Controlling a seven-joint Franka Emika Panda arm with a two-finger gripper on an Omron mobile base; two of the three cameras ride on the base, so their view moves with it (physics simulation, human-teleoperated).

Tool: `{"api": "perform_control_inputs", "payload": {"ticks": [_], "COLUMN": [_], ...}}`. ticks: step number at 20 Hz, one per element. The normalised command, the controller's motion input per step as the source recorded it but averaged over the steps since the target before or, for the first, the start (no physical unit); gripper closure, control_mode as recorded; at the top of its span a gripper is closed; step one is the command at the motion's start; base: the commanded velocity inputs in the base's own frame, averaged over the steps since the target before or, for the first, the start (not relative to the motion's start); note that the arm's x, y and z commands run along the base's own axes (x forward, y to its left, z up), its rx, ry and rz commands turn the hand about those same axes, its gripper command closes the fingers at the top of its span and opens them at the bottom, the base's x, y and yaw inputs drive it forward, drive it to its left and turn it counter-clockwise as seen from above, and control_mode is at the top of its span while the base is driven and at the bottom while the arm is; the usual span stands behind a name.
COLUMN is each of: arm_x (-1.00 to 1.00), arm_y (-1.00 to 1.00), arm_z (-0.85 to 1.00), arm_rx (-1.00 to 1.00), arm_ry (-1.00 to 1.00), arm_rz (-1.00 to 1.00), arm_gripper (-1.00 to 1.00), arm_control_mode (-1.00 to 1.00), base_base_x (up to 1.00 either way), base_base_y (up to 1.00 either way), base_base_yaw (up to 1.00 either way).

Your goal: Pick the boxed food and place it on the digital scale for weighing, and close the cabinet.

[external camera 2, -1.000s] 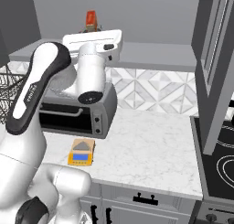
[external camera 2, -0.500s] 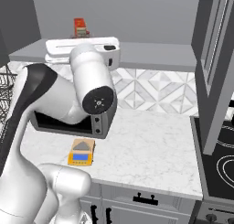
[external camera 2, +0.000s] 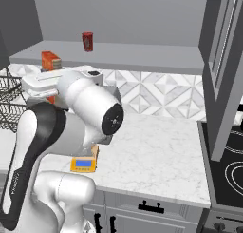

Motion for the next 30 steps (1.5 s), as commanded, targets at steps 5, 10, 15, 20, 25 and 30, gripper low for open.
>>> {"api": "perform_control_inputs", "payload": {"ticks": [5, 10, 15, 20, 25, 30], "arm_x": [0.36, 0.07, 0.16, 0.27, 0.19, 0.29], "arm_y": [0.21, 0.05, -0.04, 0.00, 0.00, 0.00], "arm_z": [-0.81, -0.81, -0.75, -0.70, -0.60, -0.34], "arm_rx": [0.02, 0.00, -0.03, -0.01, 0.00, 0.00], "arm_ry": [0.16, 0.00, -0.06, -0.27, -0.27, -0.03], "arm_rz": [0.62, 0.50, 0.15, 0.00, 0.00, 0.00], "arm_gripper": [1.00, 1.00, 1.00, 1.00, 1.00, 1.00], "arm_control_mode": [-1.00, -1.00, -1.00, -1.00, -1.00, -1.00], "base_base_x": [0.00, 0.00, 0.00, 0.00, 0.00, 0.00], "base_base_y": [0.00, 0.00, 0.00, 0.00, 0.00, 0.00], "base_base_yaw": [0.00, 0.00, 0.00, 0.00, 0.00, 0.00]}}
